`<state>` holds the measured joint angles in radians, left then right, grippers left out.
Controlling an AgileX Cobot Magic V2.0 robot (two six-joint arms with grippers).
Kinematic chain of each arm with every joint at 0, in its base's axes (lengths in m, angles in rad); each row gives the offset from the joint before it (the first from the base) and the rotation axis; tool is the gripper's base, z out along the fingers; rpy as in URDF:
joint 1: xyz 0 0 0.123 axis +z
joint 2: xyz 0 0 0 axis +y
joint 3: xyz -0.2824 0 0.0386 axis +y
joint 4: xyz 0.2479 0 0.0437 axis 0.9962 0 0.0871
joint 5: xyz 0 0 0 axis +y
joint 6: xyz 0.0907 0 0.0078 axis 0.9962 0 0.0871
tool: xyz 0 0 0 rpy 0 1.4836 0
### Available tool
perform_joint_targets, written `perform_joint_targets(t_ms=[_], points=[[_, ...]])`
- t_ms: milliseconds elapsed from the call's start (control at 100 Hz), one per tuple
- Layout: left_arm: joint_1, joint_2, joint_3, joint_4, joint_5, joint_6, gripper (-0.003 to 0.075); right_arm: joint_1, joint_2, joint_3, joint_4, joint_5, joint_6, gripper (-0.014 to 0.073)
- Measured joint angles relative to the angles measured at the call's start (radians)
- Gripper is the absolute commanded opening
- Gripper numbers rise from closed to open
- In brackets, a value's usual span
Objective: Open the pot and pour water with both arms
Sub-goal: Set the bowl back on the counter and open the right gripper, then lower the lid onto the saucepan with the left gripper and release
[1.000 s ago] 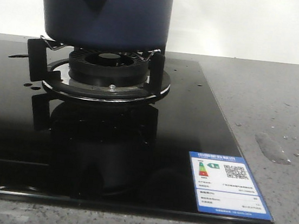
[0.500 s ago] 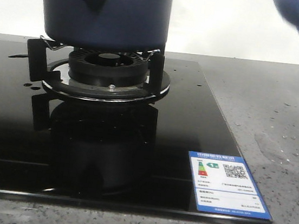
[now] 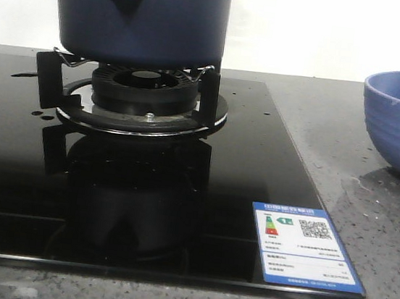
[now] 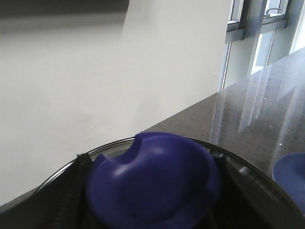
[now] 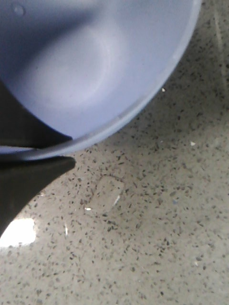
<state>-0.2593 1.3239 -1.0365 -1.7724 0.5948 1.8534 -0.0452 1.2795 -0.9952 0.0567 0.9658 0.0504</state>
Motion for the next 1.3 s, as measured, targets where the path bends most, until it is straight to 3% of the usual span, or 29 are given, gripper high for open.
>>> perform_joint_targets(t_ms=[160, 400, 490, 900, 1300], points=[[0.0, 0.073, -0.04, 0.002, 0.005, 0.007, 0.0295, 0.0, 0.0, 0.004, 0.004, -0.017, 0.0, 0.0004], [0.0, 0.137, -0.054, 0.002, 0.051, 0.038, 0.0295, 0.0, -0.012, 0.006, 0.002, -0.015, 0.0, 0.041], [0.0, 0.149, -0.059, 0.003, 0.058, 0.058, 0.0295, 0.0, -0.039, -0.006, -0.002, -0.015, 0.0, 0.0505], [-0.002, 0.163, -0.063, 0.005, 0.07, 0.13, 0.0295, 0.0, -0.239, -0.178, -0.008, -0.008, 0.017, 0.0513], [-0.002, 0.167, -0.063, 0.032, 0.151, 0.134, 0.0295, 0.0, -0.306, -0.196, -0.008, -0.024, 0.022, 0.0512]])
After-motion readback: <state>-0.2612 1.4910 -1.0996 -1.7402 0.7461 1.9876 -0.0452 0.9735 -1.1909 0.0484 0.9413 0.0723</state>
